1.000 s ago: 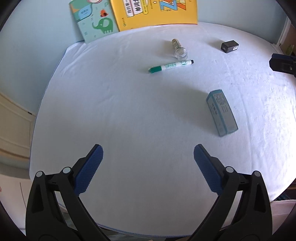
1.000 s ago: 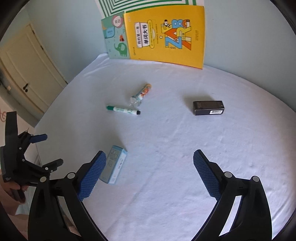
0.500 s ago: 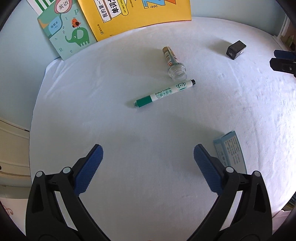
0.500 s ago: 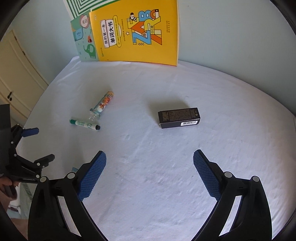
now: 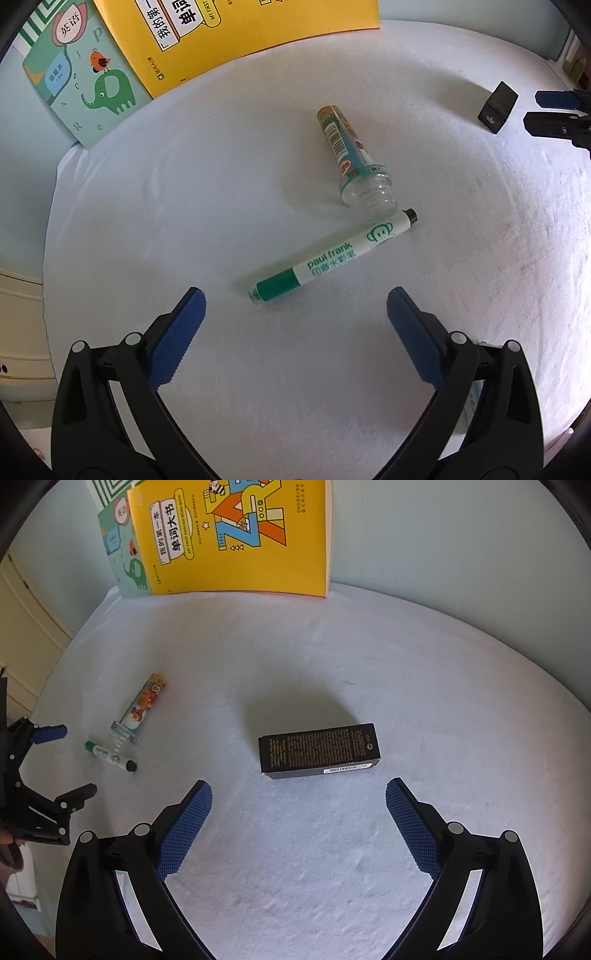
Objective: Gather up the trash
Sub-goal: 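Move both open tools back over the bed toward the marker and black box, then grasp the green marker with the left tool while the right tool grasps the black box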
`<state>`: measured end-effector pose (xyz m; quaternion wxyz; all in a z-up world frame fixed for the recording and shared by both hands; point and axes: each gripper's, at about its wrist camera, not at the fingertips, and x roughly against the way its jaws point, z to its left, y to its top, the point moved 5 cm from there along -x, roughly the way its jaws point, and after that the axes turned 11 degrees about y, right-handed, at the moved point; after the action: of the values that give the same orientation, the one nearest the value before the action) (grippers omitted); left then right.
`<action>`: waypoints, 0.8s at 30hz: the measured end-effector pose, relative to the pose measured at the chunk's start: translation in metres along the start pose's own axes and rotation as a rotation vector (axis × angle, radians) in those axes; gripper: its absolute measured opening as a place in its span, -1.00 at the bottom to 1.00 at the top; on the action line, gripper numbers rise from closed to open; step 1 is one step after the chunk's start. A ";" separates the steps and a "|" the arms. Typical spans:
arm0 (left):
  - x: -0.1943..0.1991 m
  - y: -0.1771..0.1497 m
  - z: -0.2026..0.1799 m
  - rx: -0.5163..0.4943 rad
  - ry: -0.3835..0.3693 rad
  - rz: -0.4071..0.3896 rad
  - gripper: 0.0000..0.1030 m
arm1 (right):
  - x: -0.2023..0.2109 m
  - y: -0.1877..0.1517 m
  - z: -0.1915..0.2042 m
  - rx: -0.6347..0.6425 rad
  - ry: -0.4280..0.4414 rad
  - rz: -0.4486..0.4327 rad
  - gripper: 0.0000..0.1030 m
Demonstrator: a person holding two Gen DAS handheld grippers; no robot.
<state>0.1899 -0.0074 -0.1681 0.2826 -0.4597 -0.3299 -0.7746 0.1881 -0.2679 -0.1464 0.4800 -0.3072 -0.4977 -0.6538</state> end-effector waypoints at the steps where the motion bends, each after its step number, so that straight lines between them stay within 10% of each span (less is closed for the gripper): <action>1: -0.003 0.003 -0.001 -0.006 -0.002 0.002 0.87 | -0.003 0.002 -0.002 -0.001 -0.004 0.004 0.83; 13: -0.022 0.019 -0.005 -0.012 -0.056 0.000 0.84 | -0.029 0.012 -0.015 -0.008 -0.003 0.040 0.83; 24: -0.013 0.014 -0.012 0.041 -0.176 -0.007 -0.15 | -0.018 0.007 0.002 0.048 0.023 0.009 0.51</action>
<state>0.1999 -0.0235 -0.1802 0.2594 -0.5189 -0.3708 -0.7252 0.2010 -0.2605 -0.1585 0.4958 -0.2902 -0.5064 -0.6431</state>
